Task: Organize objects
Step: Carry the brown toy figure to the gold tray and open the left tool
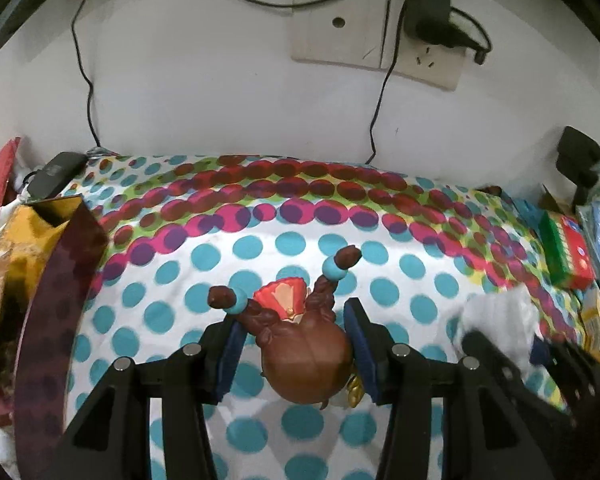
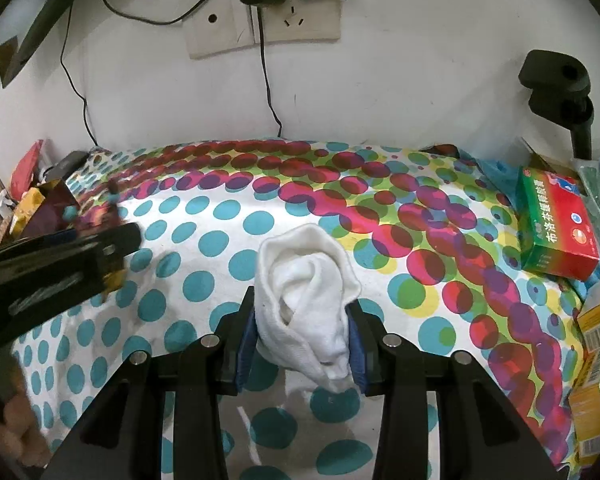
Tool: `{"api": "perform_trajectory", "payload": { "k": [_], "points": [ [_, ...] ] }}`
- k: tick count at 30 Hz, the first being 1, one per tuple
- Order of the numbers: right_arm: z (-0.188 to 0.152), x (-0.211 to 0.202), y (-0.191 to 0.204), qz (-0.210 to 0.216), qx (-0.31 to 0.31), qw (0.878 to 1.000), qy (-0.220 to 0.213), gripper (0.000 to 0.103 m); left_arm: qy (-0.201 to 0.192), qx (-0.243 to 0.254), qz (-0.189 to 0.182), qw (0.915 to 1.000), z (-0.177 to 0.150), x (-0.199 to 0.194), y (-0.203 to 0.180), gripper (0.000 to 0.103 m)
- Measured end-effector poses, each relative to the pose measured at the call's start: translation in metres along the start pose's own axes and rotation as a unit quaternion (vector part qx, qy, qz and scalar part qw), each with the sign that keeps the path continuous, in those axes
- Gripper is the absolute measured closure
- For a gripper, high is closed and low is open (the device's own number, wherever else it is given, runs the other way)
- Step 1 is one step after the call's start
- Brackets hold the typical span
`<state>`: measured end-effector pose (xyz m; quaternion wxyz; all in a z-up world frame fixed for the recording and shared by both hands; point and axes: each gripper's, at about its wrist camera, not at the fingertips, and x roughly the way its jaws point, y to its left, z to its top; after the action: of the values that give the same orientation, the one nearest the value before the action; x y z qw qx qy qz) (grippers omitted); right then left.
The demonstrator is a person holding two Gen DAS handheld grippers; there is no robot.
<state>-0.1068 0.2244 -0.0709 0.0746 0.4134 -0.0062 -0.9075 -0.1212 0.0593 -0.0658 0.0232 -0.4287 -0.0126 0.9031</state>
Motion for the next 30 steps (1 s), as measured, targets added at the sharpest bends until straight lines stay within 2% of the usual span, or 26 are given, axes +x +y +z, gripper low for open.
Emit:
{"api": "perform_trajectory", "payload": {
  "k": [5,8,14,21,26,30],
  "points": [
    [-0.001,-0.002,0.001,-0.008,-0.007,1.000,0.001,0.066,-0.007,0.029,0.011,0.9995,-0.018,-0.024,-0.001,0.053],
    [-0.002,-0.001,0.003,-0.013,-0.010,1.000,0.002,0.066,-0.005,0.027,0.005,0.9996,-0.034,-0.041,0.004,0.053],
    [-0.002,0.003,0.010,-0.026,-0.021,0.999,0.003,0.066,-0.015,0.031,0.025,0.9991,-0.062,-0.073,0.021,0.053],
    [-0.002,0.005,0.012,-0.032,-0.026,0.999,0.007,0.065,-0.027,-0.002,0.034,0.9990,-0.075,-0.113,0.057,0.053],
    [-0.002,0.006,0.011,-0.034,-0.028,0.999,0.011,0.064,-0.055,-0.035,0.049,0.9967,-0.072,-0.147,0.092,0.053],
    [-0.002,0.009,0.010,-0.037,-0.030,0.999,0.017,0.063,-0.063,-0.061,0.089,0.9922,-0.076,-0.165,0.131,0.053]
  ]
}}
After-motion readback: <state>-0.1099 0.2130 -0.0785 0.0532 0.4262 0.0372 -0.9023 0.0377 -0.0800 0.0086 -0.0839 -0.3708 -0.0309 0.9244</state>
